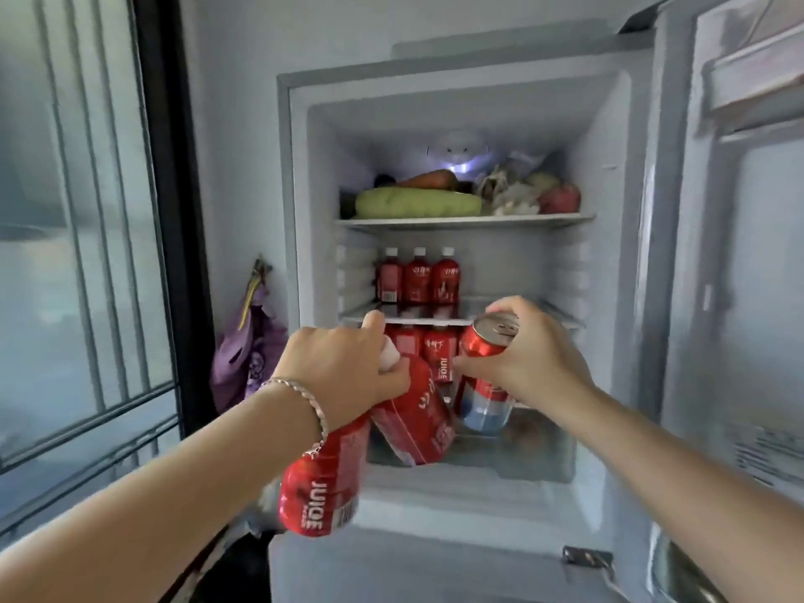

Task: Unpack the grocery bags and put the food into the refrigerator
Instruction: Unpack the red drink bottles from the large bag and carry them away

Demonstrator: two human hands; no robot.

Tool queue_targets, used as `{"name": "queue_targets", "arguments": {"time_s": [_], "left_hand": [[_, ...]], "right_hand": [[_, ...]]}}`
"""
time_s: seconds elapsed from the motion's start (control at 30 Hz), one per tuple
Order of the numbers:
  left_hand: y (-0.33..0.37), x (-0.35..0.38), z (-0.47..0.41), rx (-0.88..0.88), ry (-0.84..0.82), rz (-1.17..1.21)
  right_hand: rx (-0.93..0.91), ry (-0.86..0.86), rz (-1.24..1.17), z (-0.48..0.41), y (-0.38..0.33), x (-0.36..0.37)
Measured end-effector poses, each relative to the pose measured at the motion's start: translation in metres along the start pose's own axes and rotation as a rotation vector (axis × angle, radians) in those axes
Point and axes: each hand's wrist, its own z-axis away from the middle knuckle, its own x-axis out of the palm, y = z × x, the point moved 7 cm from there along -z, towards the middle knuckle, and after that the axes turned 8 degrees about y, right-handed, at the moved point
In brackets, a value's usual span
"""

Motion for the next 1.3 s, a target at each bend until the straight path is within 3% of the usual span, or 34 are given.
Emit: {"name": "queue_targets", "arguments": {"time_s": [0.17, 0.33, 0.6, 0.73, 1.07, 1.17, 1.23, 1.3], "left_hand": [[-0.024, 0.045, -0.099, -0.037, 0.111, -0.071], [-0.032, 0.086, -0.182, 0.045, 0.255, -0.239], [-0.043, 0.163, -0.26, 0.13, 0.199, -0.268], [-0.039, 0.178, -0.284, 0.222, 0.167, -0.297], [-0.026, 0.202, -0.298, 0.313, 0.197, -0.288], [-0.028, 0.205, -0.299, 0.311, 0.196, -0.291], [-0.026, 0.203, -0.297, 0.317, 0.219, -0.285], [-0.023, 0.199, -0.294, 0.332, 0.234, -0.279]], "right_hand": [[-0.053, 0.152, 0.005, -0.113, 0.025, 0.039], [-0.041, 0.228, 0.086, -0.204, 0.055, 0.073], [0.144, 0.101, 0.221, -0.307, 0.125, 0.117], [0.194, -0.001, 0.272, -0.34, 0.152, 0.145], [0.223, 0.043, 0.337, -0.378, 0.17, 0.194], [0.078, 0.072, 0.411, -0.353, 0.133, 0.192], [-0.148, -0.144, 0.189, -0.325, 0.095, 0.198], [-0.222, -0.505, -0.072, -0.286, 0.067, 0.204]]}}
